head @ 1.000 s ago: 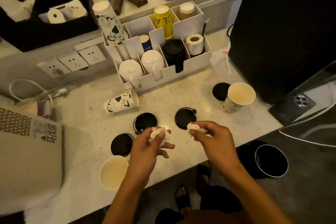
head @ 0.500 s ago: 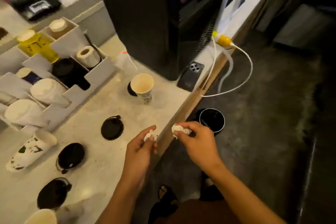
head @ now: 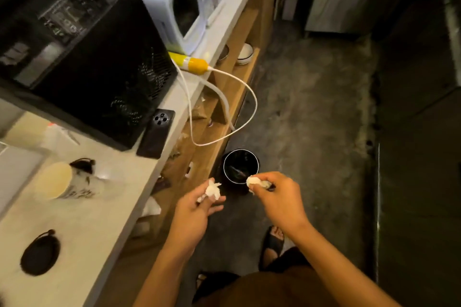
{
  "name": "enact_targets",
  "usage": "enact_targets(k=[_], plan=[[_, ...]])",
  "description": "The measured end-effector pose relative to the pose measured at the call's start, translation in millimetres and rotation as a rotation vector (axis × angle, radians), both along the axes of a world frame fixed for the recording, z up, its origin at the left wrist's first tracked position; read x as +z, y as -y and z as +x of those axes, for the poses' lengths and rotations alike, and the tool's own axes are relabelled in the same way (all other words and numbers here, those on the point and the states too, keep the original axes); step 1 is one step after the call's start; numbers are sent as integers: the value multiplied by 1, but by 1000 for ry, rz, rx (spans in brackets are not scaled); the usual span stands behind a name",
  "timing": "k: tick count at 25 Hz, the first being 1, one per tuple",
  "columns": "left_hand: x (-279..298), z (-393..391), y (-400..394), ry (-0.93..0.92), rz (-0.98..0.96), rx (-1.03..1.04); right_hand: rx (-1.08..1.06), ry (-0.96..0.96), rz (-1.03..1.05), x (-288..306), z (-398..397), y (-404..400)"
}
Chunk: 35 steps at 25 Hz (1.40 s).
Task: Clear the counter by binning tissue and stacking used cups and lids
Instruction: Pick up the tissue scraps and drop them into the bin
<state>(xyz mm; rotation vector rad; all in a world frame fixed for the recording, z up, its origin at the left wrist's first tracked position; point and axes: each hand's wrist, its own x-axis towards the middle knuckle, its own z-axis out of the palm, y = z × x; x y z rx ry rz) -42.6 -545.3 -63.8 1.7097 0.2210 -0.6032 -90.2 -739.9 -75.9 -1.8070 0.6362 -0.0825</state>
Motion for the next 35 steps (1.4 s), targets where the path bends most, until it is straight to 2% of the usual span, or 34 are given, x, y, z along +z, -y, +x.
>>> enact_targets(k=[3, 7, 11, 16, 19, 23, 31, 35], plan=[[-5, 11, 31, 53, 145, -32, -40, -26, 13, -5, 5, 35], [-15, 34, 51, 55, 221, -21, -95, -64, 10, -19, 20, 57], [-28, 71, 61, 65, 212, -127, -126, -87, -23, -36, 47, 70], [-71, 126, 65, 75, 184, -123, -151, -168, -78, -70, 92, 70], [-119, 154, 69, -37, 188, -121, -155, -239, -100, -106, 121, 64], [-190, 176, 72, -71, 229, -140, -161, -300, -117, -169, 144, 56], [-380, 192, 90, -121, 313, -108, 116, -444, -185, -352, 163, 59], [-483, 200, 106, -97, 441, -205, 80, -504, -231, -447, 175, 77]])
